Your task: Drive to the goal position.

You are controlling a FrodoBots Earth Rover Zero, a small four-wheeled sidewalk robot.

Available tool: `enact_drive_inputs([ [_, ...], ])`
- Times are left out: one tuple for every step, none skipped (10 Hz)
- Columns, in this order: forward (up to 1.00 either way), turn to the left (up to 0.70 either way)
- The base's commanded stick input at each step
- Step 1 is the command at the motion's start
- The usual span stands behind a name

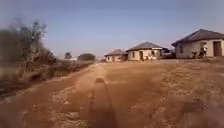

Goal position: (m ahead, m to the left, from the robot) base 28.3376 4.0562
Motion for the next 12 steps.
enact_drive_inputs([
  [0.70,0.00],
  [0.70,0.00],
  [0.70,0.00],
  [0.70,0.00],
  [0.70,0.00],
  [0.70,0.00],
  [0.70,0.00],
  [0.70,0.00],
  [0.70,0.00],
  [0.70,0.00],
  [0.70,0.00],
  [0.70,0.00],
])
